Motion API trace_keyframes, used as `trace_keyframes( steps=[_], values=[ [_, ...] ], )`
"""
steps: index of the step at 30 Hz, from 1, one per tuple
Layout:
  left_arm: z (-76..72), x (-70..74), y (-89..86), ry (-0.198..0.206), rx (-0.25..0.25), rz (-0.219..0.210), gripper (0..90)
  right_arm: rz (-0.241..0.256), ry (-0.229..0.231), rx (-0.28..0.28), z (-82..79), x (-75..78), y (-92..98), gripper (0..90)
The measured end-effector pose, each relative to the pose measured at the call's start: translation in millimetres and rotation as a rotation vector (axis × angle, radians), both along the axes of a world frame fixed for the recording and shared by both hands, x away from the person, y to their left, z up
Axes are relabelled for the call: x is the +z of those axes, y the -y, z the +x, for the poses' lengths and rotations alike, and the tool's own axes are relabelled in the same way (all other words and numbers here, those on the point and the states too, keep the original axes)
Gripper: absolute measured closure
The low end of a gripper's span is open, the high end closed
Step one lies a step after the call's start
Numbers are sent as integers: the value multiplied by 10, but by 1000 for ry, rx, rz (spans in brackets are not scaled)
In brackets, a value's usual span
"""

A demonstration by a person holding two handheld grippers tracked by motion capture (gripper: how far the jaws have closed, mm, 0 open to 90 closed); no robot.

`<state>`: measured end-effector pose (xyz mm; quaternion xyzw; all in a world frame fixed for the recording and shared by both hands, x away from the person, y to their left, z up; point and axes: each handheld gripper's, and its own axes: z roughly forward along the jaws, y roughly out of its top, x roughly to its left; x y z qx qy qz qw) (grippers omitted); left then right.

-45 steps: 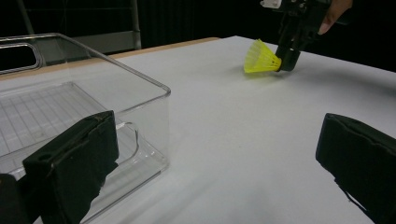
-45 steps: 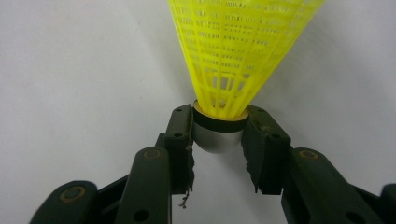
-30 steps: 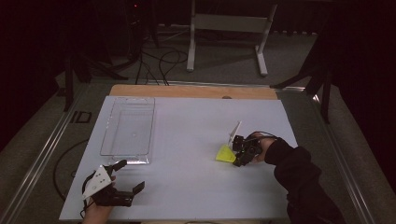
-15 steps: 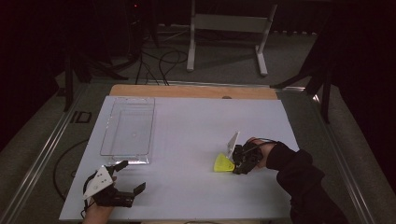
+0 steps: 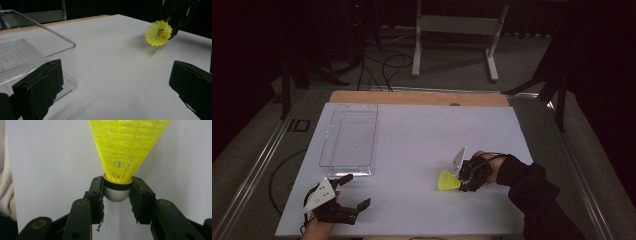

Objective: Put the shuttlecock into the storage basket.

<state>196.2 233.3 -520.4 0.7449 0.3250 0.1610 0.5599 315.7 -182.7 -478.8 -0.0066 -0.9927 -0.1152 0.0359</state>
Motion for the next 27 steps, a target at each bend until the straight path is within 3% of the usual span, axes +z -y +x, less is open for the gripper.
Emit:
trace_keyframes(
  steps=[7,8,12,16,20,25,27],
  values=[
    [20,180,38,-74,-28,-9,3,53,-4,8,-24,93,-3,647],
    [44,265,53,-110,-58,-30,3,63,-2,16,-30,115,-13,647],
    [98,385,98,-146,-117,-27,3,107,-17,40,-56,205,-50,647],
    [157,521,151,-160,-157,-9,3,118,-29,19,-74,285,-94,647],
    [208,666,208,-166,-184,17,3,119,-30,37,-115,339,-132,647],
    [288,829,303,-219,-231,39,3,125,-30,76,-172,382,-184,647],
    [321,887,347,-219,-240,41,3,132,-27,86,-194,396,-207,647]
  ],
)
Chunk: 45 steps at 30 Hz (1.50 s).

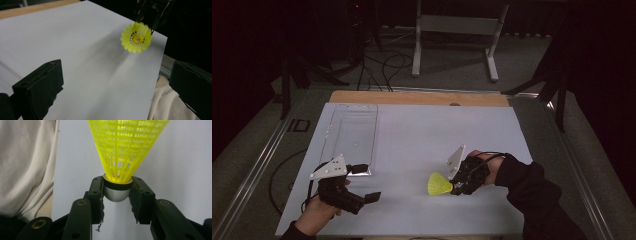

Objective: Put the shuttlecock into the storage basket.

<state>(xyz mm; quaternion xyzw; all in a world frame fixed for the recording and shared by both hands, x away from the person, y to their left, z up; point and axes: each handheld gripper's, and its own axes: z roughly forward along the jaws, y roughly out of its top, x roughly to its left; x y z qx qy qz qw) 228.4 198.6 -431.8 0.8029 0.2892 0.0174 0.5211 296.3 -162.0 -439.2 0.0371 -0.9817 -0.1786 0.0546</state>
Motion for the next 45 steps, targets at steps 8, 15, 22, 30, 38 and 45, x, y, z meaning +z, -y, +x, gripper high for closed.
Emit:
trace_keyframes(
  steps=[8,15,22,30,38,45],
  values=[
    [187,137,192,-65,-78,-12,2,20,-9,39,-54,47,-78,647],
    [320,135,380,-73,-117,-2,3,45,-23,51,-64,67,-116,648],
    [433,76,620,-121,-140,19,3,61,-21,69,-71,76,-145,648],
    [529,-1,850,-180,-158,68,53,64,-23,76,-80,80,-170,648],
    [562,-25,987,-276,-160,141,172,70,-17,83,-73,77,-176,648],
    [572,-98,1047,-333,-201,165,343,73,-20,87,-77,69,-192,648]
  ],
)
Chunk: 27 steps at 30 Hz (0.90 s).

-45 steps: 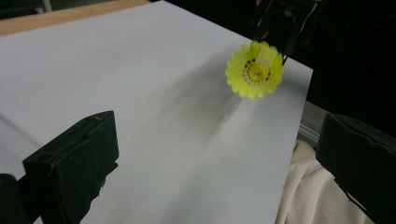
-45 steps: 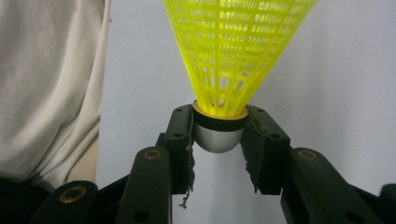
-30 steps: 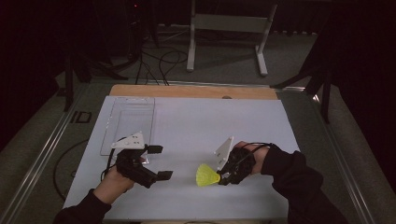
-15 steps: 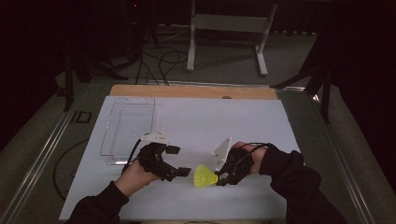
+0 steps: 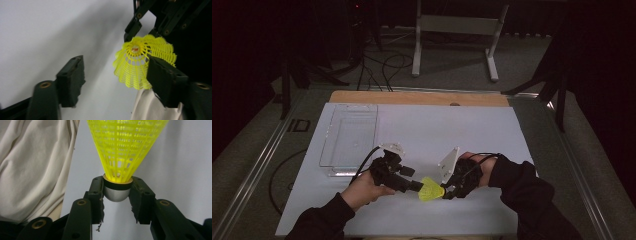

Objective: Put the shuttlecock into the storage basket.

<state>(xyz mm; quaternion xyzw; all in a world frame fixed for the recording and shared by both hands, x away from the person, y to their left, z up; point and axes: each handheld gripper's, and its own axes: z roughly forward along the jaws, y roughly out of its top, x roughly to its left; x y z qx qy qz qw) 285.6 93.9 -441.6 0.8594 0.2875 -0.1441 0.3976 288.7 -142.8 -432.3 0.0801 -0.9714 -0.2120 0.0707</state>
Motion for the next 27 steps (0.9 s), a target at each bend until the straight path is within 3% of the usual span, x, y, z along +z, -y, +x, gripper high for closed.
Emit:
trace_keyframes(
  steps=[8,22,27],
  values=[
    [47,-75,88,-48,-34,27,488,-4,-8,9,-3,-14,-35,648],
    [152,-161,225,-151,-109,26,782,10,-17,7,-3,-12,-53,648],
    [183,-166,257,-164,-146,34,871,3,-18,3,0,-20,-44,648]
  ],
)
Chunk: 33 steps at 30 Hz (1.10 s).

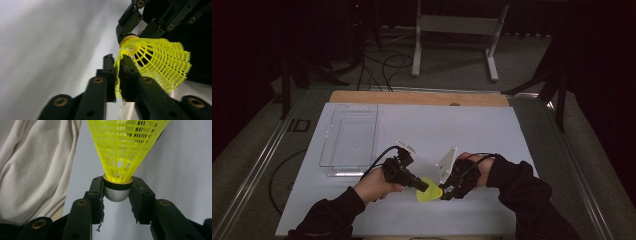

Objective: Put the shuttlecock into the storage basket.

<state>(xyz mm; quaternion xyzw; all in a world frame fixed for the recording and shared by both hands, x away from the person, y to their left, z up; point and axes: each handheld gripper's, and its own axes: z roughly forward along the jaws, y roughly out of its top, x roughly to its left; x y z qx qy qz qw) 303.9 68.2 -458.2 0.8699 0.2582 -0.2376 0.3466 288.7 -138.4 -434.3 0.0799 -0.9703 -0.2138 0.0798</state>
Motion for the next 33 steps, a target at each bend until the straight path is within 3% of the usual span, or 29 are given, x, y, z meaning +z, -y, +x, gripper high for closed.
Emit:
trace_keyframes(
  steps=[12,14,18,20,22,26,30,31,33],
  values=[
    [52,113,59,9,-62,53,900,4,30,-26,-23,-26,-10,620],
    [57,117,62,14,-59,67,900,11,-17,-54,-19,-40,-18,483],
    [84,108,52,14,-55,98,900,4,-50,-23,-55,-74,-47,267],
    [101,124,41,20,-51,127,900,5,-49,-37,-53,-85,-51,147],
    [123,151,27,20,-43,150,900,9,-57,-71,-34,-86,-42,134],
    [163,215,8,36,-44,209,900,52,-31,-123,-22,-75,5,115],
    [183,278,-1,37,-42,244,900,138,-11,-175,-21,-34,98,102],
    [183,278,-1,37,-42,244,900,138,-11,-175,-21,-34,98,102],
    [192,318,-9,43,-47,268,900,188,22,-225,-34,-3,186,101]
  ],
)
